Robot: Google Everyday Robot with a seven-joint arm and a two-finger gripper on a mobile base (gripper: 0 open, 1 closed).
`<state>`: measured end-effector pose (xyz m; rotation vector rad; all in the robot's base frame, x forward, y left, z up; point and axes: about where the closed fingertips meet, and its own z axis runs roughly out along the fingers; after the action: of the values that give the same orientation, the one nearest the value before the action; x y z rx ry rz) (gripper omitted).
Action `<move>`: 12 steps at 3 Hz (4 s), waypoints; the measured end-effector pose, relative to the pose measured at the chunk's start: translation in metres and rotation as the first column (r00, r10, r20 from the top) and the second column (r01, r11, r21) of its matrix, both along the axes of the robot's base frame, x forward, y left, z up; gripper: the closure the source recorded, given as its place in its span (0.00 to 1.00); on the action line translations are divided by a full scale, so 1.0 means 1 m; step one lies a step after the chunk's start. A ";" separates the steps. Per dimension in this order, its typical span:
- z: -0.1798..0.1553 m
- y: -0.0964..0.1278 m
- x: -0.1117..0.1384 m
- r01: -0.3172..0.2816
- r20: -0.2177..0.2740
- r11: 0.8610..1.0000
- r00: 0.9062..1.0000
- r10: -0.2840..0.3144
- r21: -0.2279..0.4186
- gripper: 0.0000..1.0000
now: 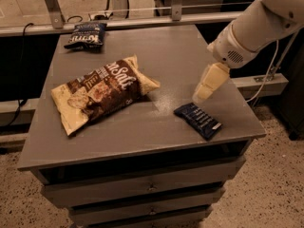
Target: Pick brown chip bag
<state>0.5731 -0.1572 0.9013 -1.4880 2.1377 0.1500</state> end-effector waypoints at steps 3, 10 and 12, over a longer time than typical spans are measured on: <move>-0.010 0.123 0.035 -0.053 -0.065 0.910 0.994 0.087 0.412 0.00; -0.004 0.183 0.030 -0.036 -0.079 0.809 0.992 0.101 0.587 1.00; 0.059 0.122 0.074 -0.026 0.019 0.808 1.000 0.018 0.589 1.00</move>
Offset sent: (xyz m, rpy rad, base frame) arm 0.0532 0.1323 -0.0056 0.4885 0.0741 0.0661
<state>0.6476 -0.0349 0.9606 -1.1278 1.8163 0.7435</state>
